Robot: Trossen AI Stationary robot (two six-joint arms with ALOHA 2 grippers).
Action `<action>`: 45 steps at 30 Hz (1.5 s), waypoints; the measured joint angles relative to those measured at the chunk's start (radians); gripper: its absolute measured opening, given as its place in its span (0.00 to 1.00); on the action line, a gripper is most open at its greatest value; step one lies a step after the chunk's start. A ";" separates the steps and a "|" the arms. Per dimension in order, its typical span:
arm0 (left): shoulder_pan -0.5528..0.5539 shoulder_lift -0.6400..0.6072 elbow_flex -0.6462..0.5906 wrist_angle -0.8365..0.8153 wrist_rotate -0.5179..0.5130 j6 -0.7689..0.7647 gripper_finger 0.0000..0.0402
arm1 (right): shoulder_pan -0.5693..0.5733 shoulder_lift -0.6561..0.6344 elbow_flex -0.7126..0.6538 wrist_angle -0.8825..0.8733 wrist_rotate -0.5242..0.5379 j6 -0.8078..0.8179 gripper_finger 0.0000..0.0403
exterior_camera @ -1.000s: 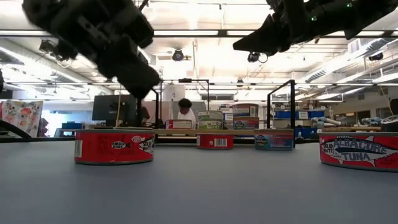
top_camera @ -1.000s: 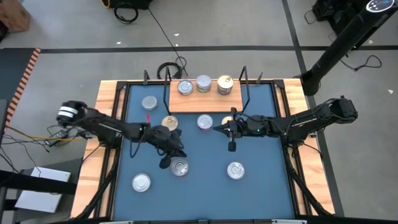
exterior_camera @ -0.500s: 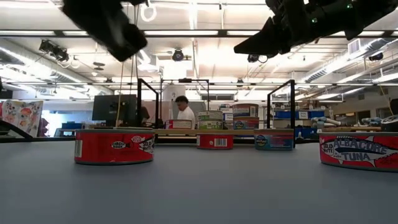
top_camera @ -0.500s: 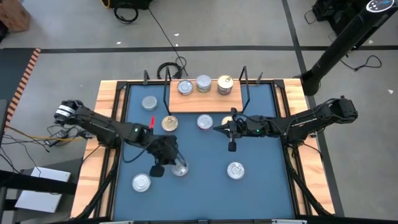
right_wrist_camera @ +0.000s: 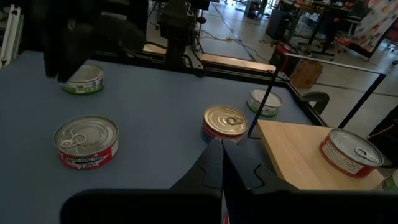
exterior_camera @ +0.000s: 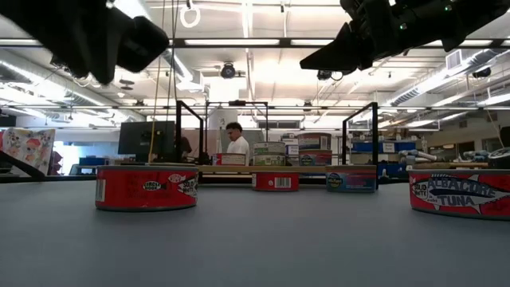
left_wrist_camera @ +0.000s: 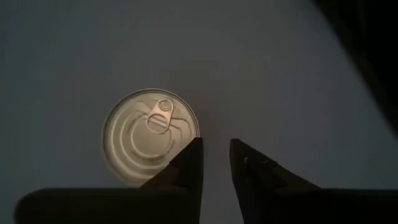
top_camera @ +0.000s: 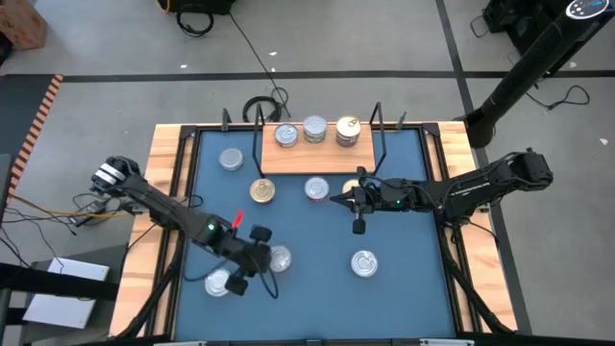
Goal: Stack canned seafood by type on shelf
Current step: Stack the red tuna can on top of the other red tuna can on the shelf
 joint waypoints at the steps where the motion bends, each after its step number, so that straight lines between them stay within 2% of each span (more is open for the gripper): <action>1: -0.009 0.022 0.000 0.011 -0.008 0.018 0.22 | 0.000 0.000 0.000 0.000 0.000 0.000 0.02; 7: -0.033 0.114 -0.001 0.068 -0.085 0.067 0.23 | 0.000 0.000 0.000 -0.001 0.000 0.000 0.02; 15: -0.036 0.191 -0.001 0.060 -0.086 0.084 0.23 | 0.000 0.000 0.000 -0.001 0.000 0.000 0.02; 25: -0.041 0.258 0.004 0.071 -0.165 0.102 0.23 | 0.000 0.000 0.000 -0.001 0.000 0.000 0.02; 30: -0.041 0.261 0.002 0.069 -0.236 0.102 0.15 | 0.000 0.000 0.000 -0.001 0.010 0.000 0.02; 35: -0.037 0.261 0.002 0.066 -0.223 0.091 0.02 | 0.000 0.000 0.000 -0.001 0.023 -0.006 0.02; 40: -0.035 0.264 0.023 0.041 -0.215 0.095 0.01 | 0.000 0.000 0.000 -0.001 0.023 -0.008 0.02; 45: -0.013 0.271 0.107 -0.076 -0.194 0.120 0.00 | 0.000 0.000 0.000 -0.001 0.024 -0.008 0.02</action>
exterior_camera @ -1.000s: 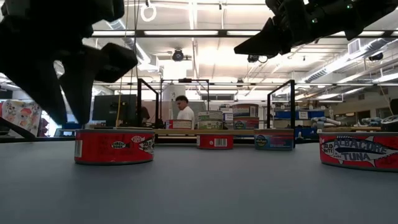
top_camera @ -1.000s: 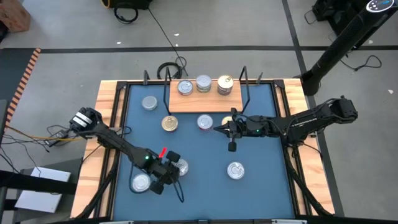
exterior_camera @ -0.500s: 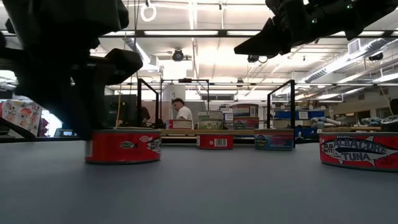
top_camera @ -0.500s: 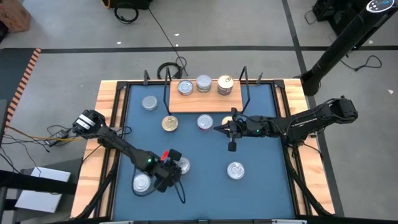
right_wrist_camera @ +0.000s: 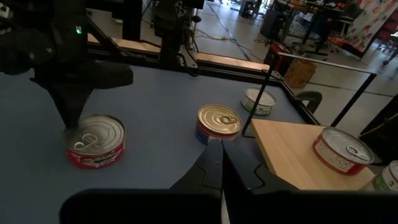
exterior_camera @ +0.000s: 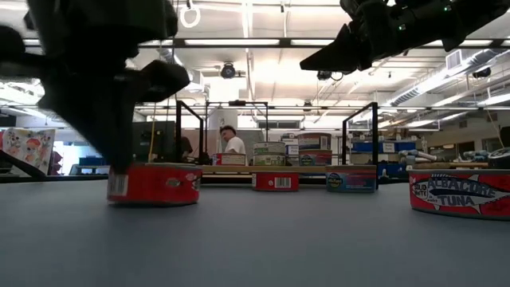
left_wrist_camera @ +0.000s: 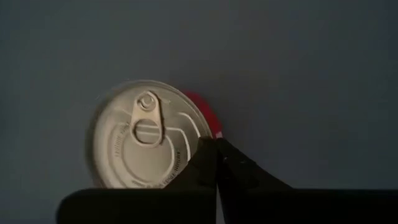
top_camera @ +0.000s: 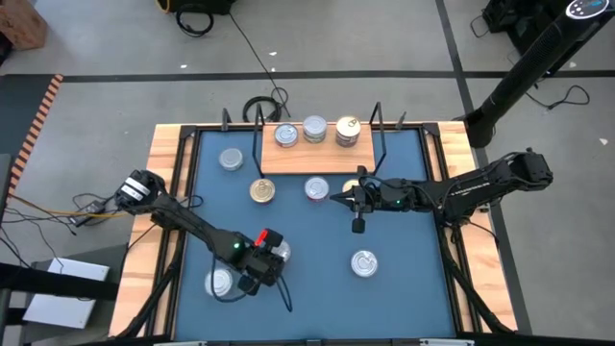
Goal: Stack canned seafood by type on shelf
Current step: Stack the red tuna can on top of the other red tuna can on the shelf
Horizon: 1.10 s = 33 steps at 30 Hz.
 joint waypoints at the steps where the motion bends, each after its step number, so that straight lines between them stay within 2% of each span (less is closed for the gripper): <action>1: 0.006 0.000 0.019 -0.014 0.001 0.004 0.00 | 0.000 0.000 0.000 0.000 0.000 0.000 0.02; 9: 0.073 -0.002 0.127 -0.078 0.119 0.009 0.00 | 0.000 0.000 0.000 0.000 0.000 0.000 0.02; 19: 0.184 -0.004 0.145 -0.068 0.326 -0.050 0.00 | 0.000 0.000 0.000 0.000 0.000 0.000 0.03; 28: 0.229 -0.051 0.145 -0.016 0.437 -0.109 0.00 | 0.000 0.000 0.000 0.001 0.000 0.000 0.03; 33: 0.263 -0.072 0.147 -0.013 0.460 -0.163 0.00 | 0.000 0.000 0.000 0.001 0.000 0.000 0.03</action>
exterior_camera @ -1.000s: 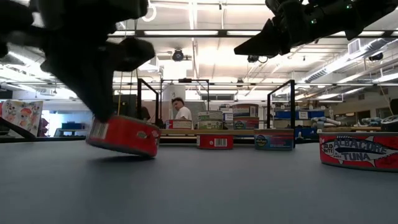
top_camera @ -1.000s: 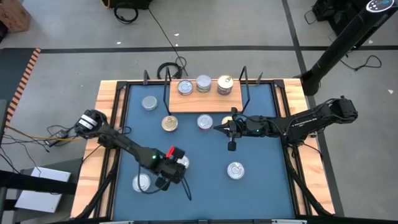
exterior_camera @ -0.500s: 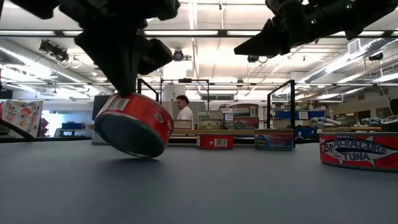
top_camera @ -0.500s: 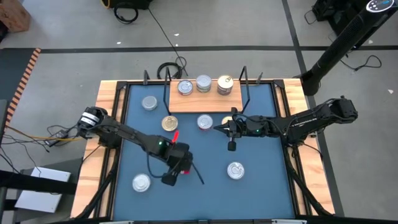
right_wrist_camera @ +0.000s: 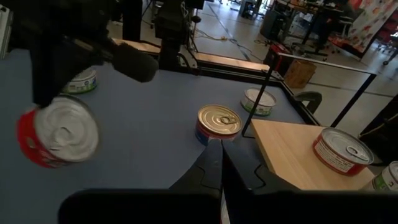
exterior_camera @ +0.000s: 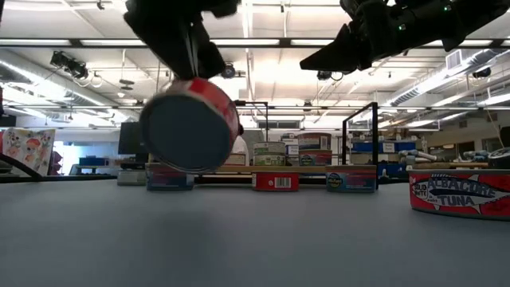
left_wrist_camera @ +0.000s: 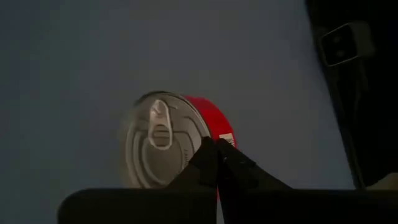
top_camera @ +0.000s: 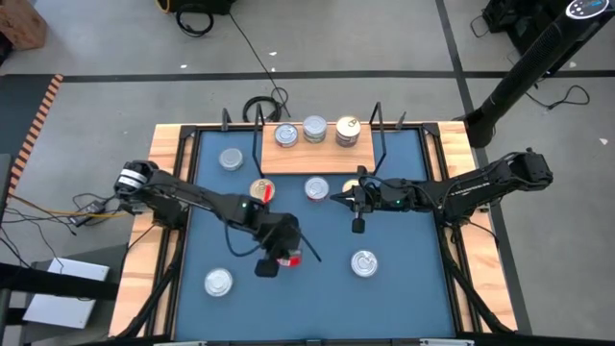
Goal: Stack canned seafood by type on shelf
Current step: Stack the red tuna can on top of the other red tuna can on the shelf
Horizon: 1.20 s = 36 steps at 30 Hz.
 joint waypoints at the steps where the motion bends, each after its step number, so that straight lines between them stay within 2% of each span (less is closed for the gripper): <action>1: 0.005 0.001 -0.008 0.003 0.013 -0.011 0.00 | 0.000 0.000 0.000 0.000 0.000 0.000 0.03; 10: 0.022 0.006 -0.088 0.268 0.187 -0.177 0.00 | 0.000 0.001 0.000 0.000 0.000 0.000 0.03; 14: 0.029 0.007 -0.136 0.249 0.163 -0.186 0.00 | 0.000 0.001 0.000 0.000 0.000 0.000 0.03; 20: 0.051 0.007 -0.217 0.304 0.137 -0.237 0.00 | 0.000 0.001 0.000 0.000 0.000 0.000 0.03; 27: 0.061 0.006 -0.222 0.309 0.087 -0.230 0.01 | 0.000 0.001 0.000 0.000 0.000 0.000 0.03; 36: 0.060 0.003 -0.112 0.060 -0.017 -0.222 0.16 | 0.000 0.001 0.000 0.000 0.000 0.000 0.03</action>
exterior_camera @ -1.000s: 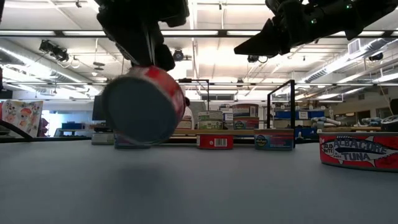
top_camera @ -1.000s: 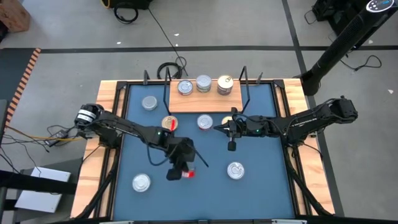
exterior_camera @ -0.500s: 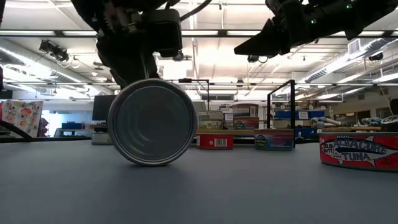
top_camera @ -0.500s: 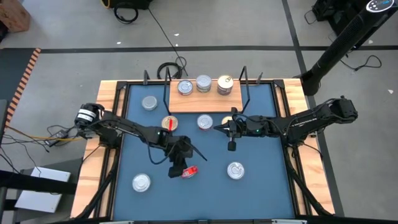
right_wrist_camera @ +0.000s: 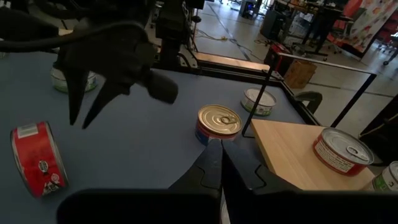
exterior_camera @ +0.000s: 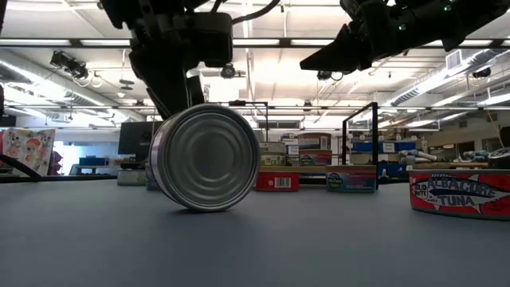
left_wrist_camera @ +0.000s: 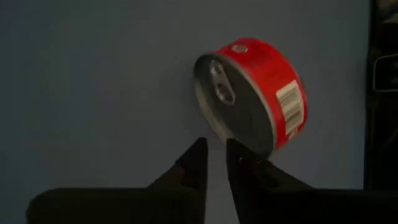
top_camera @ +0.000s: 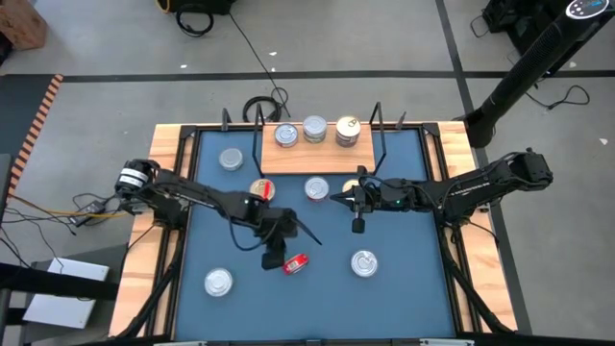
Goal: Stack canned seafood by type on shelf
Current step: Stack the red tuna can on top of the other red tuna can on the shelf
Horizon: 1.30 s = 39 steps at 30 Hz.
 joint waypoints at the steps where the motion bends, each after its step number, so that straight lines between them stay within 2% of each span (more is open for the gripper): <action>1: 0.000 0.000 0.021 -0.039 -0.014 0.003 0.18 | 0.000 0.000 0.000 0.000 0.000 0.000 0.03; 6: -0.029 0.000 0.114 -0.141 -0.050 -0.039 0.30 | 0.000 0.000 0.000 0.000 0.000 0.000 0.03; 10: -0.072 -0.001 0.151 -0.106 -0.059 -0.109 0.40 | 0.000 0.000 0.000 0.000 0.000 0.000 0.03; 15: -0.116 -0.001 0.155 -0.053 -0.128 -0.230 0.54 | 0.000 0.000 0.000 -0.002 0.000 0.000 0.03; 18: -0.127 0.003 0.155 -0.055 -0.169 -0.308 0.61 | 0.000 0.000 0.000 -0.002 0.000 0.000 0.03; 23: -0.129 0.008 0.155 -0.031 -0.179 -0.392 0.72 | 0.000 0.000 0.000 -0.001 0.000 0.000 0.03; 29: -0.129 0.019 0.155 -0.050 -0.246 -0.402 0.77 | 0.000 0.000 0.000 -0.001 0.000 0.000 0.03; 39: -0.147 0.076 0.155 -0.060 -0.208 -0.398 0.78 | 0.000 -0.001 0.000 -0.008 0.000 0.000 0.03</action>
